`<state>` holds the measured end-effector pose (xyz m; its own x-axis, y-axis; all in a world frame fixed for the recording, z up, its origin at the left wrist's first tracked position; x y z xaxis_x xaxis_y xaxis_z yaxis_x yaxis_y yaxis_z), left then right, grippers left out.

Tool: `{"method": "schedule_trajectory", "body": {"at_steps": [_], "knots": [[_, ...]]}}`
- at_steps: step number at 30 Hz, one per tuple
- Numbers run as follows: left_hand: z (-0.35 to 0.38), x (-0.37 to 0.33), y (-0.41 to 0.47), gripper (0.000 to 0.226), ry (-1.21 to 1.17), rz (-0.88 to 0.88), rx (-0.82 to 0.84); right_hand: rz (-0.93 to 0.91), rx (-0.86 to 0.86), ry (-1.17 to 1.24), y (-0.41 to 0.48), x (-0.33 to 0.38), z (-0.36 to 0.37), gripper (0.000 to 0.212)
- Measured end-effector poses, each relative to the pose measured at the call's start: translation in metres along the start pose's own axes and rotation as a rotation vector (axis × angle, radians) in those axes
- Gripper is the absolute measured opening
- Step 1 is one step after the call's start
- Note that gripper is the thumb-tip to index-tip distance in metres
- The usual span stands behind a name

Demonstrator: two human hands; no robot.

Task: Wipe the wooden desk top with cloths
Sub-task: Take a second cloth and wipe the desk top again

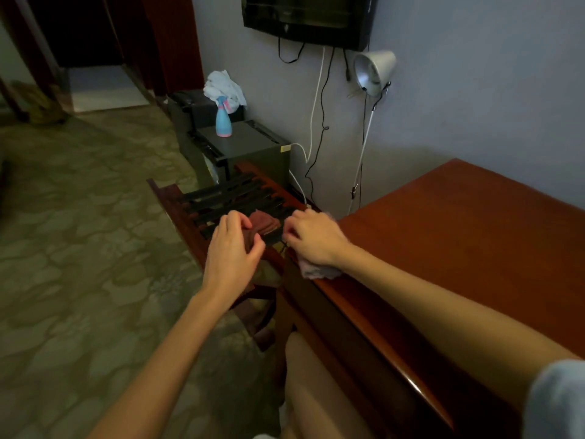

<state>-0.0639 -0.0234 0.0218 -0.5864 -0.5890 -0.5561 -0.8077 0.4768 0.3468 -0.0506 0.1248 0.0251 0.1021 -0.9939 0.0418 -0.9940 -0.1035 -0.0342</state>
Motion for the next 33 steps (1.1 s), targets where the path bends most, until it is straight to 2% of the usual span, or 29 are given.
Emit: {"method": "schedule_trajectory", "body": {"at_steps": [4,6,10,13,15,18,20,22,25,28,33], "knots": [[-0.002,0.007,-0.003,0.021,0.012,-0.038,-0.011,-0.145,-0.080,0.124,-0.037,0.029,-0.001,0.018],[0.005,0.002,0.000,0.021,-0.002,-0.019,0.016,-0.158,-0.061,0.177,-0.060,0.022,-0.002,0.022],[0.020,-0.012,0.003,0.020,-0.037,0.011,0.085,0.037,-0.070,0.132,-0.067,-0.030,-0.010,0.028],[0.024,-0.018,-0.001,0.018,-0.034,0.028,0.112,0.242,-0.065,0.096,-0.037,-0.080,-0.017,0.028],[0.021,-0.020,-0.003,0.018,-0.038,0.038,0.119,0.284,-0.035,0.037,-0.015,-0.088,-0.015,0.029],[0.016,-0.025,0.002,0.018,-0.051,0.034,0.117,0.249,-0.014,-0.001,-0.001,-0.074,-0.006,0.033],[0.016,-0.032,0.009,0.019,-0.047,0.042,0.120,0.181,-0.062,0.031,-0.014,-0.059,-0.006,0.026],[0.023,-0.043,0.014,0.019,-0.059,0.061,0.145,0.005,-0.109,0.031,-0.041,-0.039,-0.005,0.021],[0.038,-0.058,0.022,0.019,-0.068,0.080,0.199,-0.192,-0.048,0.065,-0.087,-0.031,-0.001,0.025],[0.049,-0.070,0.028,0.019,-0.046,0.093,0.254,-0.131,-0.006,0.078,-0.093,-0.071,-0.003,0.026],[0.053,-0.084,0.017,0.020,0.094,0.206,0.337,0.069,-0.025,0.045,-0.038,-0.121,-0.005,0.032]]}}
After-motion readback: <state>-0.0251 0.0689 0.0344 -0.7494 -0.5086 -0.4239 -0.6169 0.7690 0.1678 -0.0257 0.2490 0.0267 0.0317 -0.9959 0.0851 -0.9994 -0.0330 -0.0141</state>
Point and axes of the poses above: each hand's wrist, its own y-axis towards the middle knuckle, its own z-axis out of the palm, x = y × z, the point moved 7 cm from there along y, towards the middle knuckle, and after that the axes turned 13 degrees about x, right-handed, at the moved point
